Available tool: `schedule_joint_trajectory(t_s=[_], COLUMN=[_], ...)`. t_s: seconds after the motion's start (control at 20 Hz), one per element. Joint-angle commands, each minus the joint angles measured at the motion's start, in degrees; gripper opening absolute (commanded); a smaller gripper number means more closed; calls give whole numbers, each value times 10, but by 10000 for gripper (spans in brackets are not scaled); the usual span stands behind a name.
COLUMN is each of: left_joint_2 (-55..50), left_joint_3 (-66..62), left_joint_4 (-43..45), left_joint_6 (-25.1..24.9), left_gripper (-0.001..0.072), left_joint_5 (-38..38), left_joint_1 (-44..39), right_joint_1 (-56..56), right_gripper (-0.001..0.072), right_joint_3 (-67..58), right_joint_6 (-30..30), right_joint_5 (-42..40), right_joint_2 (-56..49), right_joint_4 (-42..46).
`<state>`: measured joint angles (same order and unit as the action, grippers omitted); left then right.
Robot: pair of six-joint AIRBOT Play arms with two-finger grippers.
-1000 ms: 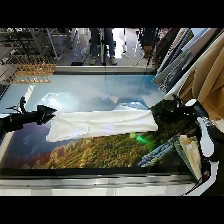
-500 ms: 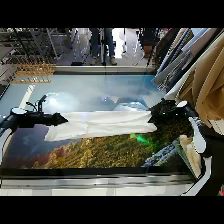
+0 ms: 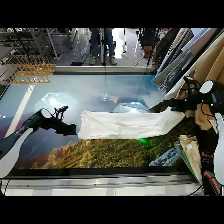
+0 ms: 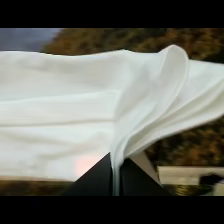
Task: Fold the clothes and pants, and hang the long-sleeved shirts on hangers.
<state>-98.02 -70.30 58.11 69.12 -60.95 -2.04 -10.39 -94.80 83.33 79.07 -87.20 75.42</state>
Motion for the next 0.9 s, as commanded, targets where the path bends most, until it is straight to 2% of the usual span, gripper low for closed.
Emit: schedule_joint_trajectory(t_s=[0.0, 0.1, 0.2, 0.4, 0.45, 0.5, 0.55, 0.6, 0.75, 0.85], left_joint_2=[13, 62, 123, 225, 236, 240, 238, 233, 205, 174], left_joint_3=[-14, -37, -49, -49, -49, -49, -49, -49, -48, -48], left_joint_4=[20, 31, 31, 29, 29, 28, 28, 27, 23, -8], left_joint_6=[12, 12, 12, 10, 7, 3, 3, 3, 3, -21], left_gripper=[4, 4, 4, 4, 5, 5, 5, 5, 5, 5], left_joint_5=[20, -6, -41, -70, -70, -70, -70, -70, -70, -62], left_joint_1=[-22, 17, 64, 121, 122, 121, 115, 107, 72, 42], right_joint_1=[120, 236, 357, 504, 519, 527, 527, 518, 441, 355], right_gripper=[11, 11, 12, 13, 18, 205, 428, 514, 490, 489], right_joint_3=[-1, -1, -1, -9, -27, -53, -80, -104, -151, -139], right_joint_6=[48, 77, 104, 122, 121, 120, 109, 94, 126, 133], right_joint_5=[-54, -136, -252, -446, -451, -435, -402, -366, -272, -193], right_joint_2=[38, 28, -6, -140, -177, -211, -229, -230, -178, -118], right_joint_4=[-134, -131, -117, -155, -161, -169, -171, -155, -47, -18])
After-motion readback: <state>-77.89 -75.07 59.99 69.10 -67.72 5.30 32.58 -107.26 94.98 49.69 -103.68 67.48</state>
